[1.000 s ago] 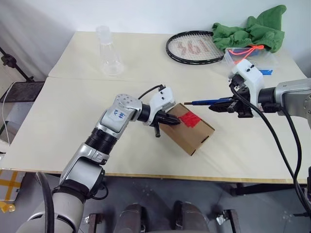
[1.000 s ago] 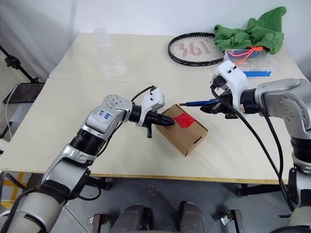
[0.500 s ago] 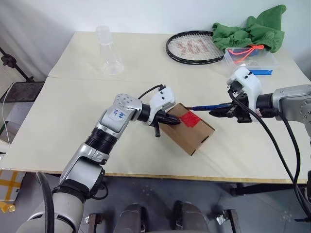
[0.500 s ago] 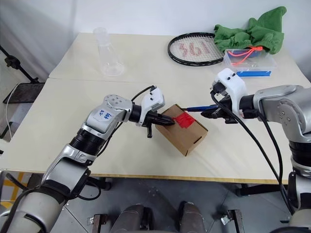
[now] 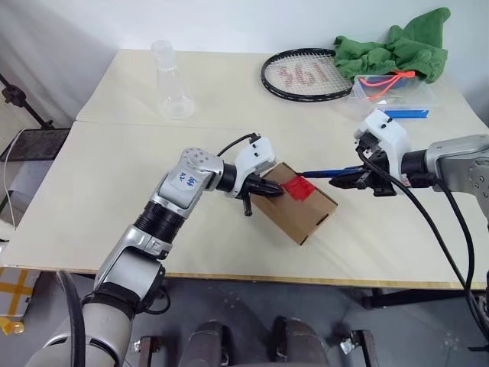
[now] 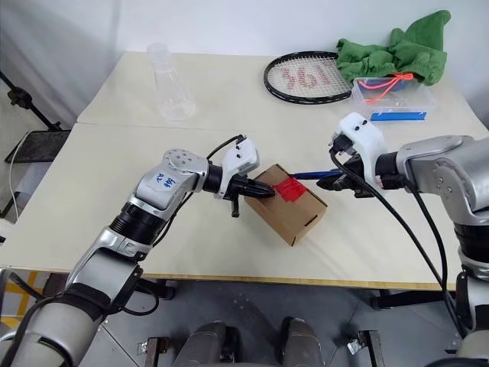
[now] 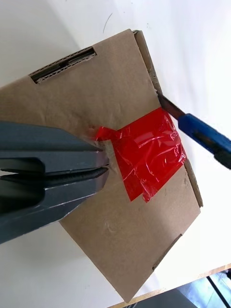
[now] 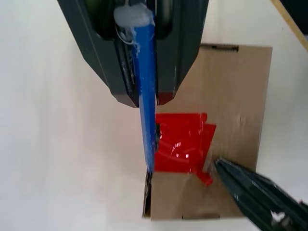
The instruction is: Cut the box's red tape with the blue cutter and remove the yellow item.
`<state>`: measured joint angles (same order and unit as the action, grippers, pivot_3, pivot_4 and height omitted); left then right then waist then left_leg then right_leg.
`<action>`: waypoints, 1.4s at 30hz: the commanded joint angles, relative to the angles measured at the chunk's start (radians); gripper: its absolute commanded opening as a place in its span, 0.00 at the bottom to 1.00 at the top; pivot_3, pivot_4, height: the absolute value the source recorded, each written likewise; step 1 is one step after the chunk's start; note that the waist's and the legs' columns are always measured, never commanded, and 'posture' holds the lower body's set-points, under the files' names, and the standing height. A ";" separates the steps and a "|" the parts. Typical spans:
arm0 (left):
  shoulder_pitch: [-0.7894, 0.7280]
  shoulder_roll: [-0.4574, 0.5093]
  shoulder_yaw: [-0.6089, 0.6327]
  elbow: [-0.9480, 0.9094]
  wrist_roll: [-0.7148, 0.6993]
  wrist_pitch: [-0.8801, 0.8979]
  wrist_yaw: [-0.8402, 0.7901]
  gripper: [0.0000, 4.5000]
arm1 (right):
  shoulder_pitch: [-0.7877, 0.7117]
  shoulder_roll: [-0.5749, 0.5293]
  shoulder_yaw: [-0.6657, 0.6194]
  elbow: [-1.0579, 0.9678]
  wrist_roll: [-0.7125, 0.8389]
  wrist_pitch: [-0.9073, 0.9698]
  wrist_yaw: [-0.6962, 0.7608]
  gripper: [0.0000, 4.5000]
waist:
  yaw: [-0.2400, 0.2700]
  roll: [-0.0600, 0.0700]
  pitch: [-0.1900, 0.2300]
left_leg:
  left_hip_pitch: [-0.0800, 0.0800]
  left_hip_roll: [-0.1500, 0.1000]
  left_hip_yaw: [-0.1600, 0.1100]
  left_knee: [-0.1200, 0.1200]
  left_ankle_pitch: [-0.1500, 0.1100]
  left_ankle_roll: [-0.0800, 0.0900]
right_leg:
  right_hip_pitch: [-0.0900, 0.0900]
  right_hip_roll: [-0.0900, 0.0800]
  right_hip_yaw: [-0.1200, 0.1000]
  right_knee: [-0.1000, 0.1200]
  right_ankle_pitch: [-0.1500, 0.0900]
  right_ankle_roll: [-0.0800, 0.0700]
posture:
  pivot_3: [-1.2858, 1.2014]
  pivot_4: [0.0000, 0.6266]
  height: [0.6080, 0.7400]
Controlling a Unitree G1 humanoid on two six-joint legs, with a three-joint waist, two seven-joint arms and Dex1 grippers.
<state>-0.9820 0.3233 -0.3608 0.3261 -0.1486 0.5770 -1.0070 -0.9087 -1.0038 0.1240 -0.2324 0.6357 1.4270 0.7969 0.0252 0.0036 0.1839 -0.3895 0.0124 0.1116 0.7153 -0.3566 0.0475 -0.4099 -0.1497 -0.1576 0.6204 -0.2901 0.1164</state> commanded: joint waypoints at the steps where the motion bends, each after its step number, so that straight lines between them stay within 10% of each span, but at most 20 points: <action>1: 0.010 -0.005 -0.030 0.022 0.044 0.023 0.014 0.01 | -0.042 -0.036 0.022 -0.021 0.008 0.045 0.022 0.03 | 0.000 0.000 0.000 | 0.000 0.000 0.000 0.000 0.000 0.000 | 0.000 0.000 0.000 0.000 0.000 0.000 | 0.52 0.24 1.00; 42: 0.021 -0.035 -0.034 0.029 0.077 0.048 0.059 0.01 | -0.081 -0.287 0.216 -0.054 -0.005 0.092 0.226 0.03 | 0.004 0.000 0.000 | 0.000 0.000 -0.002 0.001 0.000 0.000 | 0.001 -0.001 0.000 0.000 0.000 0.000 | 0.52 0.24 1.00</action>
<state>-0.9784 0.2888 -0.3643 0.3124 -0.1122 0.6095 -0.9608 -0.9937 -1.2587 0.3713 -0.2658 0.6234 1.5110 1.0095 0.0289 0.0034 0.1838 -0.3896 0.0124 0.1101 0.7165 -0.3568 0.0477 -0.4088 -0.1506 -0.1580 0.6200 -0.2901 0.1164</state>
